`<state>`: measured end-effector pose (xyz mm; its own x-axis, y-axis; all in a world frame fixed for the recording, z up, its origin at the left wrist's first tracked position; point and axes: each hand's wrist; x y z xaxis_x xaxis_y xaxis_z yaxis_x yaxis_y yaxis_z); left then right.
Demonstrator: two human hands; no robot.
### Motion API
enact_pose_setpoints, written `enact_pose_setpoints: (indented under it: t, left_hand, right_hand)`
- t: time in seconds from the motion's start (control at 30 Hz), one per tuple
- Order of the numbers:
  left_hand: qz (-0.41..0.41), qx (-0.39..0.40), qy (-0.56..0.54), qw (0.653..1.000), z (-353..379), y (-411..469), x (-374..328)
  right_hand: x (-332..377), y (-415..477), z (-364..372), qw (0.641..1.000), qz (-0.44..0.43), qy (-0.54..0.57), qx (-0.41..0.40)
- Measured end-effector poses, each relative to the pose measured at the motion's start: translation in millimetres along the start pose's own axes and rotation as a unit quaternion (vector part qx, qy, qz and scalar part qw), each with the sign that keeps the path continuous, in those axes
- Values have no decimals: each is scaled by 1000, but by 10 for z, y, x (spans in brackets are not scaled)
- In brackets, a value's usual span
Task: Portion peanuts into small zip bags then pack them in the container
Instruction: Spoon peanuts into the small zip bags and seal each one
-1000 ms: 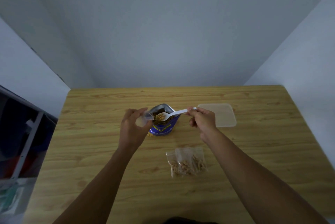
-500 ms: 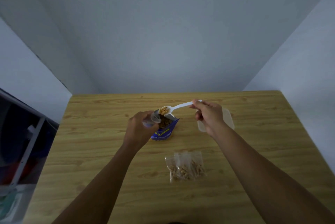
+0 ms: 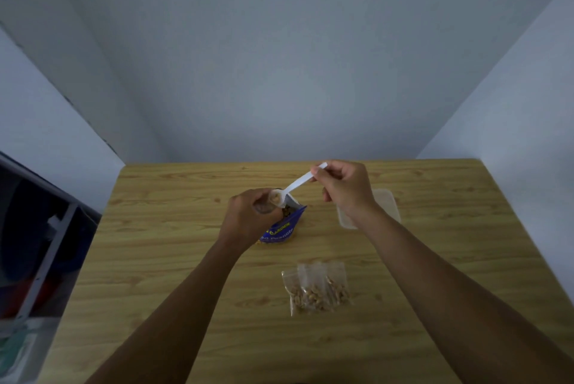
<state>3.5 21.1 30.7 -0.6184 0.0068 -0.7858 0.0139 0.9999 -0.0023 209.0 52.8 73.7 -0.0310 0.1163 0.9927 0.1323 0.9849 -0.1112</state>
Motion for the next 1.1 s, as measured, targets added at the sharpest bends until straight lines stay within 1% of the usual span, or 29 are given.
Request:
enact_pose_setpoints:
  t: [0.13, 0.2, 0.27, 0.37, 0.43, 0.6, 0.7, 0.77, 0.87, 0.93, 1.0, 1.1]
  left_hand:
    - [-1, 18, 17, 1000, 32, 65, -50]
    - [-10, 21, 20, 1000, 55, 76, -59]
    - [-33, 21, 1, 999, 63, 78, -53]
    - [-65, 22, -64, 996, 77, 87, 24]
    - [-63, 30, -83, 994, 96, 87, 44]
    - [-74, 78, -107, 988, 147, 90, 49]
    - [-48, 84, -76, 992, 158, 67, 97]
    - [-43, 77, -65, 994, 146, 65, 108]
    - [-78, 72, -88, 990, 126, 70, 90]
    - [-101, 51, -66, 991, 114, 80, 81]
    - [-90, 23, -21, 995, 109, 102, 98]
    - [-91, 30, -13, 995, 89, 109, 66]
  right_hand:
    - [50, -38, 144, 992, -77, -67, 78]
    - [73, -53, 212, 987, -89, -89, 99]
    - [80, -40, 243, 988, -81, -87, 94]
    - [49, -21, 232, 991, -67, -84, 84]
    - [24, -20, 213, 991, -63, -86, 80]
    - [17, -28, 202, 990, -57, -98, 80]
    - [79, -35, 180, 991, -66, -79, 87]
    - [139, -39, 157, 989, -74, -62, 108]
    - [196, -24, 131, 983, -87, -55, 154]
    - [224, -1, 118, 980, -101, -60, 160]
    - [254, 15, 110, 977, -114, -72, 164]
    - [287, -1, 121, 975, -121, -76, 168]
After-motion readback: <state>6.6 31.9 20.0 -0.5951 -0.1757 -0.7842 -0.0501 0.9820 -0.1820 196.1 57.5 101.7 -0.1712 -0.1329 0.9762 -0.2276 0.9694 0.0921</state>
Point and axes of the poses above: each hand's wrist, its own y-axis towards the middle knuckle, its own z-axis out of the palm, x = y × z, and after that the axes turned 11 degrees about y, right-handed
